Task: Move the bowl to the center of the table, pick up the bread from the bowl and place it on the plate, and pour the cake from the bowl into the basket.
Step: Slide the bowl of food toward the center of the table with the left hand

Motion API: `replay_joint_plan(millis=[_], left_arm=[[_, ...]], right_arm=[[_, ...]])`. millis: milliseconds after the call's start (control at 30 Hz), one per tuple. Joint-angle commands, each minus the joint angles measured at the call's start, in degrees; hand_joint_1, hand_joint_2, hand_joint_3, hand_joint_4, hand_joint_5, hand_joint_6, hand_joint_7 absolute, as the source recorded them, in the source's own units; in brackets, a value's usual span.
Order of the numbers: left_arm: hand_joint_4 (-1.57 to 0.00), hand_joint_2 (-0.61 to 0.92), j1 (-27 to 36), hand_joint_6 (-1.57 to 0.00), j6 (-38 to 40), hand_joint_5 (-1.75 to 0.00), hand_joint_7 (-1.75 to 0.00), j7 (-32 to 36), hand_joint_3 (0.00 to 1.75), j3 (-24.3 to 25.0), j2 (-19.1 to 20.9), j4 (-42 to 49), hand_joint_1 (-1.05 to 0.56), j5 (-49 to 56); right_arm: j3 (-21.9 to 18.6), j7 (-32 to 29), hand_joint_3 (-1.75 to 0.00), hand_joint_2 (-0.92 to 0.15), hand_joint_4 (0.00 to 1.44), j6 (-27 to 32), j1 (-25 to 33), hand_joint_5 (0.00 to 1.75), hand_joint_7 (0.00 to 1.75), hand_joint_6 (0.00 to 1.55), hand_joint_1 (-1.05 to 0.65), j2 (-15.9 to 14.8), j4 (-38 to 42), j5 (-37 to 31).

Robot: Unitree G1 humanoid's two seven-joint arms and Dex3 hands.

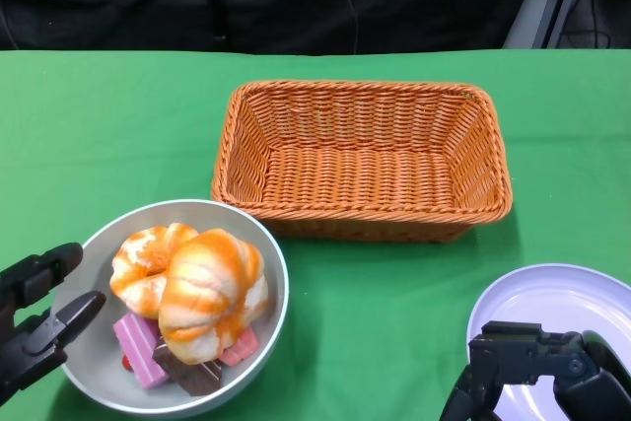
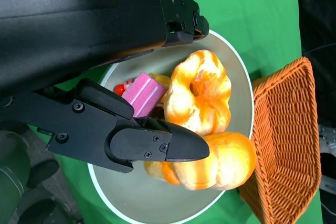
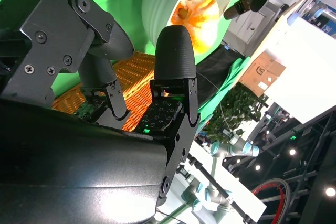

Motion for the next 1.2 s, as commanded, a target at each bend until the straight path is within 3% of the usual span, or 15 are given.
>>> replay_joint_plan(millis=[33, 400, 733, 933, 1200], left_arm=[[-0.02, 0.92, 0.90, -0.08, 0.83, -0.02, -0.01, -0.72, 0.29, -1.16, 0.64, -2.17, -0.71, -1.05], [-0.01, 0.92, 0.54, -0.07, 0.97, 0.00, 0.00, -1.08, 0.29, -3.94, 0.58, -2.94, -0.73, -2.37], [-0.01, 0.92, -2.58, -0.03, 9.76, 0.00, 0.00, 3.36, 0.29, -5.05, -3.28, -6.96, -0.64, -5.80], [-0.06, 0.92, -3.05, -0.05, 12.19, -0.04, -0.02, 4.54, 0.30, -6.51, -4.10, -9.30, -0.65, -6.28], [0.00, 0.92, -3.34, -0.02, 13.05, 0.00, 0.00, 4.68, 0.30, -8.36, -4.31, -10.46, -0.65, -6.37]], right_arm=[[-0.14, -0.05, -1.49, -0.20, 0.88, 0.00, 0.38, 1.54, 1.21, 0.92, 0.07, -0.39, -1.11, 0.55], [0.10, 0.11, -1.46, -0.21, 0.87, 0.47, -0.21, 1.54, 1.20, 0.90, 0.06, -0.29, -1.04, 0.52], [0.18, 0.50, -1.48, -0.20, 0.87, 1.21, -0.12, 1.55, 1.20, 0.90, 0.06, -0.38, -2.14, 1.00], [0.21, 0.53, -1.50, -0.19, 0.87, 0.70, -0.27, 1.57, 1.21, 0.91, 0.08, -0.51, -2.16, 1.43], [0.17, 0.34, -1.47, -0.21, 0.86, 1.34, 0.63, 1.59, 1.20, 0.91, 0.10, -0.18, -3.35, 1.36]])
